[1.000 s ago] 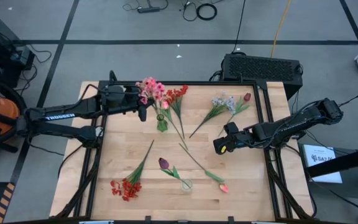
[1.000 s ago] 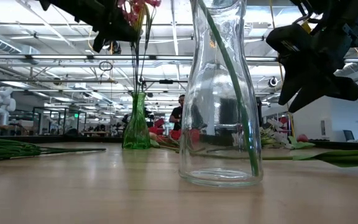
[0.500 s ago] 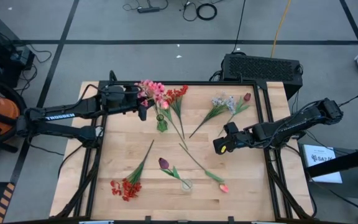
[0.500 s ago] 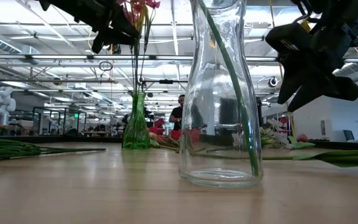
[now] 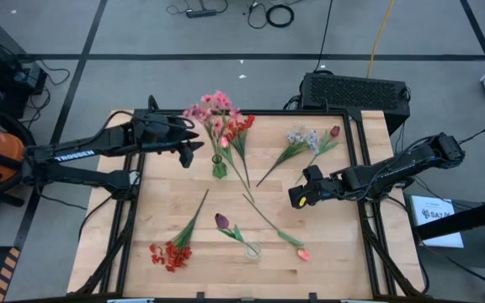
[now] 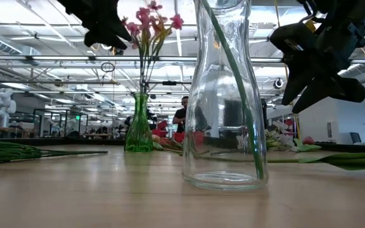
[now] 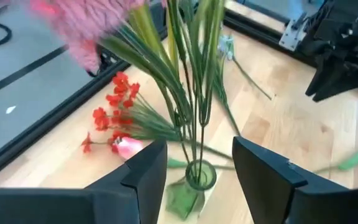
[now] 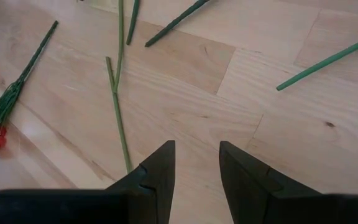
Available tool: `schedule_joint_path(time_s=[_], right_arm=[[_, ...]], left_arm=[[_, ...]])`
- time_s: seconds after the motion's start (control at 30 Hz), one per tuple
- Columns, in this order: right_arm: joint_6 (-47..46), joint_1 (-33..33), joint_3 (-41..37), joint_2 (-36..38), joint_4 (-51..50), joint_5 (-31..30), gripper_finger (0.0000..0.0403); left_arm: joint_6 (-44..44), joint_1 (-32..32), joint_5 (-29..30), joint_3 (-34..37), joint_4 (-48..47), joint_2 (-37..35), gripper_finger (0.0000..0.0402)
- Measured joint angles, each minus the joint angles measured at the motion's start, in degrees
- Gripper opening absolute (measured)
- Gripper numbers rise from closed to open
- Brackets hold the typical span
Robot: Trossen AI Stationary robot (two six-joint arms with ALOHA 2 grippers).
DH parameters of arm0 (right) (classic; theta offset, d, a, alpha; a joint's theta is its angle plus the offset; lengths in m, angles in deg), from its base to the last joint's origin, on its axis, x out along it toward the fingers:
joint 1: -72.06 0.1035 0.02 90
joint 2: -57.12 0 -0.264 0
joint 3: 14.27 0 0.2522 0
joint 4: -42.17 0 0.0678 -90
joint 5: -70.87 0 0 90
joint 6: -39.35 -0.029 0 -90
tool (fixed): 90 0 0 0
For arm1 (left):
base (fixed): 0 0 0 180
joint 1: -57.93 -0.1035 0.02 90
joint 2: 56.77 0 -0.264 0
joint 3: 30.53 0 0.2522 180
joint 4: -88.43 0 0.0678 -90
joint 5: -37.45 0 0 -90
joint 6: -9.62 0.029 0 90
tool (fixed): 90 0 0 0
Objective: Sort flowers into vase by color
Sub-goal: Put the red tulip into the transparent vase
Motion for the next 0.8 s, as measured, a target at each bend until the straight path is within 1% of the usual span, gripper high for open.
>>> schedule_joint_path(time_s=[0.13,0.27,0.33,0.47,0.53,0.63,0.73,0.8], right_arm=[[-0.5,0.0,0.0,0.0,0.1,-0.1,0.0115],[-1.7,0.0,0.0,0.0,0.1,-0.3,0.0115],[-2.1,0.0,0.0,0.0,0.1,-1.5,0.0115],[-2.1,0.0,0.0,0.0,0.3,-3.3,0.0115],[-2.1,0.0,0.0,0.0,0.7,-3.4,0.0115],[-2.1,0.0,0.0,0.0,0.9,-3.2,0.0115],[-2.4,0.0,0.0,0.0,1.1,-3.4,0.0115],[-4.6,0.0,0.0,0.0,1.2,-4.8,0.0115]], left_arm=[[1.5,0.0,1.4,-3.7,-9.5,-0.8,0.0190],[1.4,0.0,6.4,-6.4,-19.6,-2.8,0.0190],[0.8,0.0,8.6,-6.7,-23.3,-4.5,0.0190],[-3.6,0.0,12.0,-6.7,-30.3,-7.6,0.0190],[-5.6,0.0,12.2,-6.7,-34.1,-8.5,0.0190],[-7.9,0.0,12.3,-6.3,-36.7,-9.3,0.0190],[-7.9,0.9,12.3,-4.6,-35.6,-10.9,0.0190],[-8.3,1.7,12.2,-2.6,-34.3,-12.4,0.0190]])
